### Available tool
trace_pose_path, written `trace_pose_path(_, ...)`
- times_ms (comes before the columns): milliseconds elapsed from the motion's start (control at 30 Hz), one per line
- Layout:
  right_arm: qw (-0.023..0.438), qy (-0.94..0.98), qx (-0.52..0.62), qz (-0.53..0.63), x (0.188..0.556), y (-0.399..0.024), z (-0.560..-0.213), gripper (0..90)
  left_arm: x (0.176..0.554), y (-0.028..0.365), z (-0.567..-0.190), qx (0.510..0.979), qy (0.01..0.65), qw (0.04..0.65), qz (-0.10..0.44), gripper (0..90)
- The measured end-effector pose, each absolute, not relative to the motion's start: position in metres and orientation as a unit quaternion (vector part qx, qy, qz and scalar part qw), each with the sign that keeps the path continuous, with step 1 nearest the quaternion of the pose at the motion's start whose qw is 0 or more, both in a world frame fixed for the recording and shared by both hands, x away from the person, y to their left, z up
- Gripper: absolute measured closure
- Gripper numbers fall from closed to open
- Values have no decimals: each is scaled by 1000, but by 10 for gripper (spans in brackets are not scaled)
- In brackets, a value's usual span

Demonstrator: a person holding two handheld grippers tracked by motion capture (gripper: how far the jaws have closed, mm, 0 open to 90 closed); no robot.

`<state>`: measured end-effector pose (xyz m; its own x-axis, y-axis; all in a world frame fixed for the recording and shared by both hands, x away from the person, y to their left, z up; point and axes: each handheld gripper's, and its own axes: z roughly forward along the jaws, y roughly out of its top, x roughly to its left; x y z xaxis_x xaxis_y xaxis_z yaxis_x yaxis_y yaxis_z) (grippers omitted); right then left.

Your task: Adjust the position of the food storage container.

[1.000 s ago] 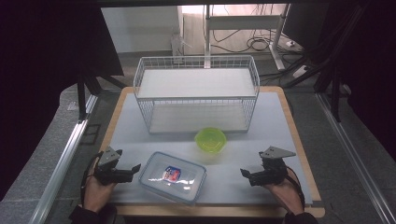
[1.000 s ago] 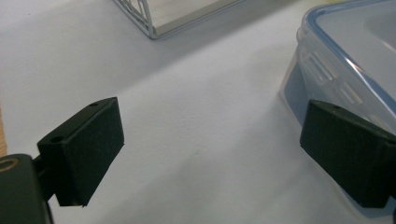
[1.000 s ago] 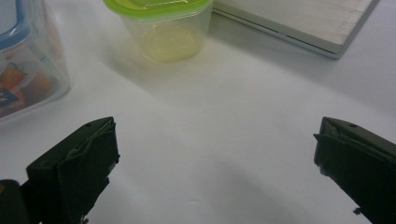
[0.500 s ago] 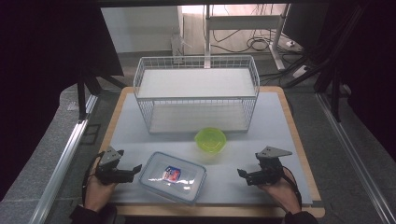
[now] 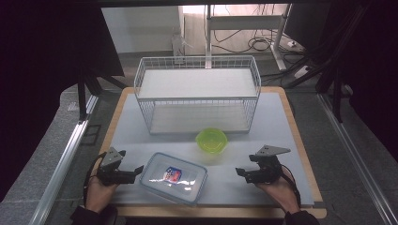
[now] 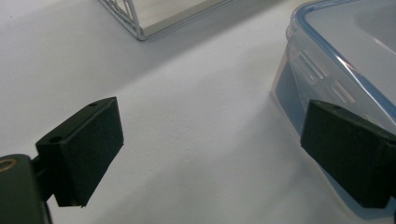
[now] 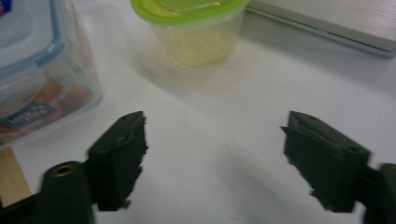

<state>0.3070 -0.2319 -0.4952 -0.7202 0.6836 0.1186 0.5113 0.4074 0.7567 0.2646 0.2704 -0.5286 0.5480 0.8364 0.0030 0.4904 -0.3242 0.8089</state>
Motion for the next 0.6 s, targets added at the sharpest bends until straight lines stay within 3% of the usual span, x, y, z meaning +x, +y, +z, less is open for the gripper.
trace_pose_path(167,107,837,349,408,310,-227,-488,363,264,270,-529,786,420,399,214,57)
trace_pose_path(267,102,839,344,409,312,-223,-484,392,264,270,-528,786,420,398,216,56)
trace_pose_path(600,101,859,314,392,330,-194,-469,644,262,269,-528,786,418,400,219,57)
